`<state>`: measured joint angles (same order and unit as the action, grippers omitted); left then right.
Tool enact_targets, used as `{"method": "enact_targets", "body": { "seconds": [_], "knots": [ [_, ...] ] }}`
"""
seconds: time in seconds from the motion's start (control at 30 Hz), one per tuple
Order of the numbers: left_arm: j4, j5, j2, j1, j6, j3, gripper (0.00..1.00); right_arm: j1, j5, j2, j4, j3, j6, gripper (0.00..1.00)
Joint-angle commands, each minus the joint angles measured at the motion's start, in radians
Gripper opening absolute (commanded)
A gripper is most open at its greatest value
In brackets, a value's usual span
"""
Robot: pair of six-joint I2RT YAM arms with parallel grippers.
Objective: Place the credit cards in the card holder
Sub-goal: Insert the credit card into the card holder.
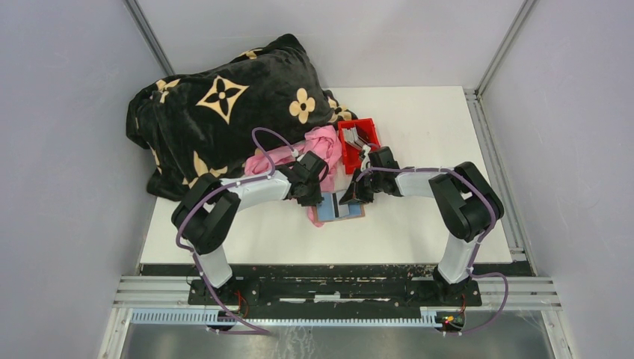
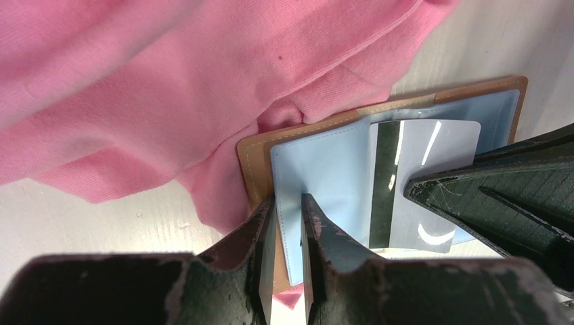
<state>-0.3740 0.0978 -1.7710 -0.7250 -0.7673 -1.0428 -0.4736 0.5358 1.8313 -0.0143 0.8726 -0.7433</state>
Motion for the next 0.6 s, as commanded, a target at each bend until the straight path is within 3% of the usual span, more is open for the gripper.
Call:
{"method": "enact_targets", "body": {
  "seconds": [0.0,0.57],
  "knots": [
    [-0.100,0.079,-0.108,-0.006,0.067,0.047,0.24,-0.041,-0.089,0.098,0.077,-0.047,0.068,0.01],
    [-0.160,0.091,-0.158,-0.044,0.084,0.056,0.09,-0.078,-0.143,0.131,0.116,-0.059,0.086,0.01]
  ]
}}
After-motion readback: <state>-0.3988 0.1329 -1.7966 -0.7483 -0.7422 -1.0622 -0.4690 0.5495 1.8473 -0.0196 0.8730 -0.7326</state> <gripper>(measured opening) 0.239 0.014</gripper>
